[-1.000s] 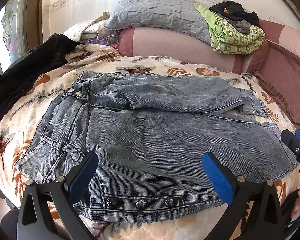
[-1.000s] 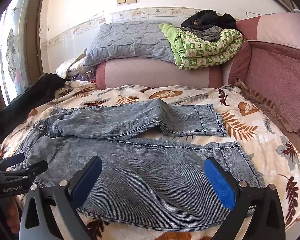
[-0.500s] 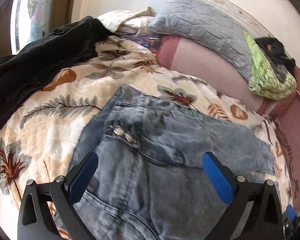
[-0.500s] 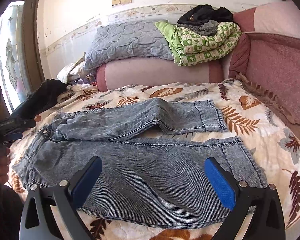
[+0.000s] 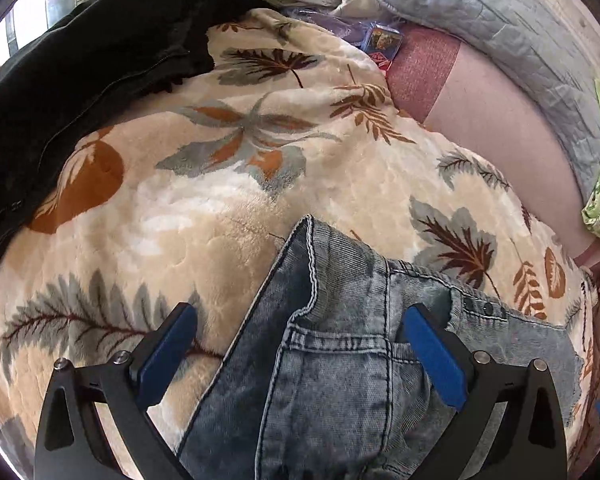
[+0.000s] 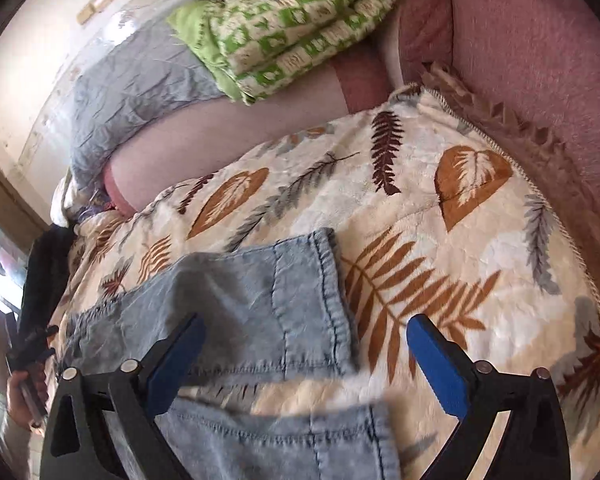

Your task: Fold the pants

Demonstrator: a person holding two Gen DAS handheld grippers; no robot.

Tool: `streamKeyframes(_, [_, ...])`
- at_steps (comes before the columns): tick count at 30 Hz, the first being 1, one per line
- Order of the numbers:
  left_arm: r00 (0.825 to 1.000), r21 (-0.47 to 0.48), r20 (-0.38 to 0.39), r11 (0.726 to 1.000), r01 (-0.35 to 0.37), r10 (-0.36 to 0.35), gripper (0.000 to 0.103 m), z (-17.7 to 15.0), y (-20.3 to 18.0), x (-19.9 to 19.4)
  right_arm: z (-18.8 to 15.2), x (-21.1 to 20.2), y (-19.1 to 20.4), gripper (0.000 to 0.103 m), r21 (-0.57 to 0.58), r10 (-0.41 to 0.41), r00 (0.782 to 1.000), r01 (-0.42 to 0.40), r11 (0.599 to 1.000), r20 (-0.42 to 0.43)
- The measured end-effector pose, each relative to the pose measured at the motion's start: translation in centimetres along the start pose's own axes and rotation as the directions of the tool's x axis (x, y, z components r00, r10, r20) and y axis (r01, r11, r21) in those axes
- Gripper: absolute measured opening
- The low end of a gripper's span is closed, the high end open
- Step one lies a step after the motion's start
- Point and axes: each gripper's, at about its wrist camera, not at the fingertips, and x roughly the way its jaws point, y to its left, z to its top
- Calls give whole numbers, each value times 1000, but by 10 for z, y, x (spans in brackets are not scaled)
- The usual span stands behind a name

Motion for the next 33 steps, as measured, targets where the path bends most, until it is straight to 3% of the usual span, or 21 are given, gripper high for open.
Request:
streamKeyframes(3, [999,29,-35,1000,11,-10,68,6,-5,13,30,47,-3,62,-8,-43,997,43,999,-66])
streamKeyframes(6, [996,37,-84,999,33,-30,65,10,-9,27,44,86,4,56,-31,-56,991,52,998,-119])
streamKeyframes(8, [997,56,-74,998,12,-8,62,11,-12,32,50,106,11,55,-56,-85,988,78,995,-131])
streamKeyframes(9, [997,70,-71,998,-4,9,59,11,-14,35,51,114,13,40,-59,-80,986,72,996,-143])
streamKeyframes(10, [997,86,-65,996,-35,41,45,12,-16,37,51,121,16,29,-68,-81,984,71,995,-159])
streamKeyframes(11, [995,113,-57,991,-71,77,22,12,-19,39,51,125,20,20,-92,-114,981,101,991,-155])
streamKeyframes(13, [995,167,-55,983,-72,82,15,11,-26,38,49,122,27,17,-133,-134,983,116,984,-128])
streamKeyframes(17, [994,214,-10,971,-106,111,12,11,-37,22,53,91,35,16,-135,-133,990,125,983,-54])
streamKeyframes(21, [995,241,92,969,-63,42,12,10,-47,-29,58,40,49,16,-152,-107,994,110,982,30])
streamKeyframes(24, [982,286,188,958,-28,-28,12,-5,-50,-86,51,-7,60,16,-176,-74,992,90,980,97])
streamKeyframes(29, [943,354,292,934,49,-160,12,-62,-36,-178,8,-91,55,16,-186,10,981,27,982,193])
streamKeyframes(32, [930,379,278,917,123,-240,12,-117,-7,-209,-44,-138,38,16,-199,56,973,-11,980,224])
streamKeyframes(33, [934,387,258,912,136,-248,12,-134,4,-209,-65,-148,30,16,-198,70,973,-25,980,221])
